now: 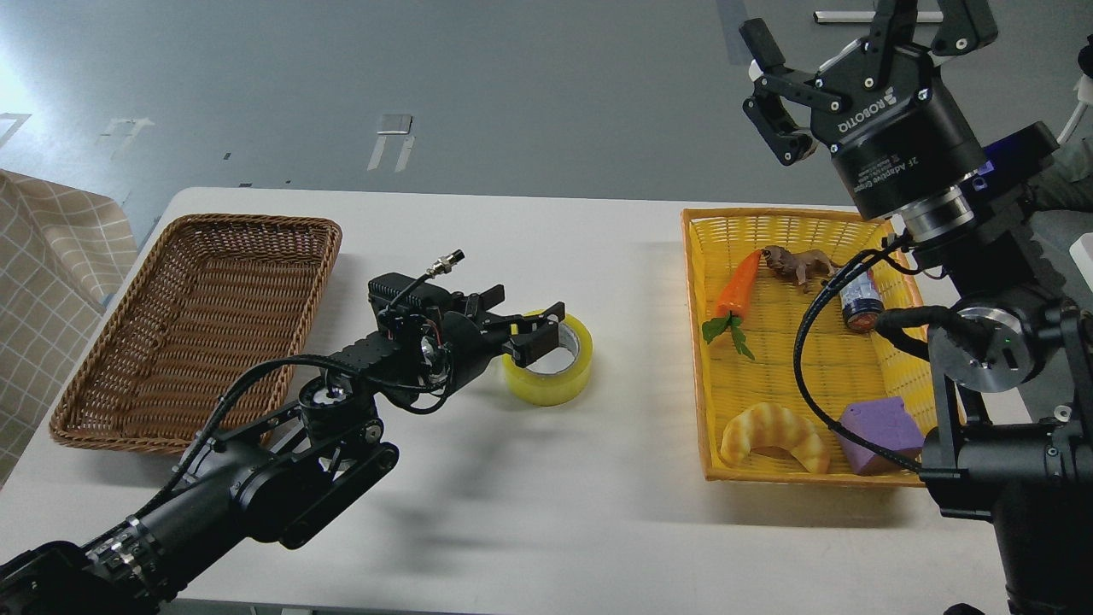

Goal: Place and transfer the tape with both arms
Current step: 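Reach the left gripper toward the tape roll on the table, then close the left gripper on the rim of the tape roll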

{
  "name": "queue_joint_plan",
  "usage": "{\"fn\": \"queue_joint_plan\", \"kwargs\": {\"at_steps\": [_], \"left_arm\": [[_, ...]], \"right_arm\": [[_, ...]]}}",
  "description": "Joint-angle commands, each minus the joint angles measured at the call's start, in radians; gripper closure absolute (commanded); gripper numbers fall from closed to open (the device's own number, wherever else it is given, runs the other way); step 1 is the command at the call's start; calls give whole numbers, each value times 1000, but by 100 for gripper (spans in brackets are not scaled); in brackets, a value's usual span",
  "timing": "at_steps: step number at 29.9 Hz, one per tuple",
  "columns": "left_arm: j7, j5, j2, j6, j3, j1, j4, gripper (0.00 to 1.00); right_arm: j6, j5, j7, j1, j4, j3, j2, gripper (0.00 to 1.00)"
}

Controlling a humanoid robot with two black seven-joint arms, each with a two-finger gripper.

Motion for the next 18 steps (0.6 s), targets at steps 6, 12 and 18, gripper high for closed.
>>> {"fn": "queue_joint_plan", "kwargs": {"at_steps": [6, 12, 18], "left_arm": [[-2, 0, -3, 0, 49, -15, 15, 3], [-2, 0, -2, 3, 89, -40, 27, 3], [-3, 0, 9, 3, 143, -84, 73, 3]], "right_arm": [[-29, 2, -4, -18, 67, 14, 0, 0], [-29, 2, -14, -19, 73, 16, 0, 0], [-29, 2, -14, -27, 73, 20, 0, 0]]}}
